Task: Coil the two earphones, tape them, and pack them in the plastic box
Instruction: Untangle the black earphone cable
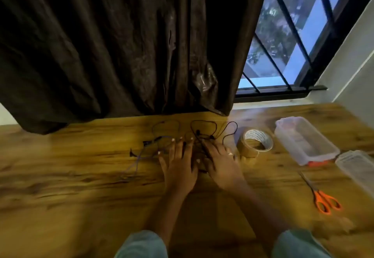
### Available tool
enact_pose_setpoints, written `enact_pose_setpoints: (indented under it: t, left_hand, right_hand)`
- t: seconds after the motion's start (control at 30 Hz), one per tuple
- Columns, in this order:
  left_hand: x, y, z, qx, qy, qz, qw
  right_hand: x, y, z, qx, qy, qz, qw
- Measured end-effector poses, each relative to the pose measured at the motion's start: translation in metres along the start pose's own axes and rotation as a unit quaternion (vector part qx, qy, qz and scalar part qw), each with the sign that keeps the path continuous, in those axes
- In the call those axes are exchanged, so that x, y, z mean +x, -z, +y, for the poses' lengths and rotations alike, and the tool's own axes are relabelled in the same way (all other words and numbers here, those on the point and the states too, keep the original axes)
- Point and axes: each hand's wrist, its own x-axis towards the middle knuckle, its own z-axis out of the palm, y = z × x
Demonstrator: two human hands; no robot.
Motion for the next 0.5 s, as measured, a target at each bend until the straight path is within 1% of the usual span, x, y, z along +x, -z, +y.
enact_pose_setpoints:
  t: [0.13,0.23,0.37,0.5]
  left_hand:
    - [-0.008,-0.016,-0.011,0.007,-0.011,0.000,1.000]
    - [-0.015,-0.021,-0.013,0.008,-0.037,0.007,0.999]
    - [-0.016,-0.024,-0.016,0.009,-0.059,0.056,0.997]
    - [-0.020,-0.030,-0.021,0.024,-0.052,0.093,0.994]
  right_hand:
    - [-0.011,-0.022,0.006,-0.037,-0.001,0.018,0.999]
    - [-0.015,-0.031,0.010,-0.038,0.004,0.064,0.997]
    - [-0.018,-0.031,0.011,-0.046,0.013,0.087,0.995]
    - [-0.032,-0.031,0.011,-0.012,0.024,0.116,0.993]
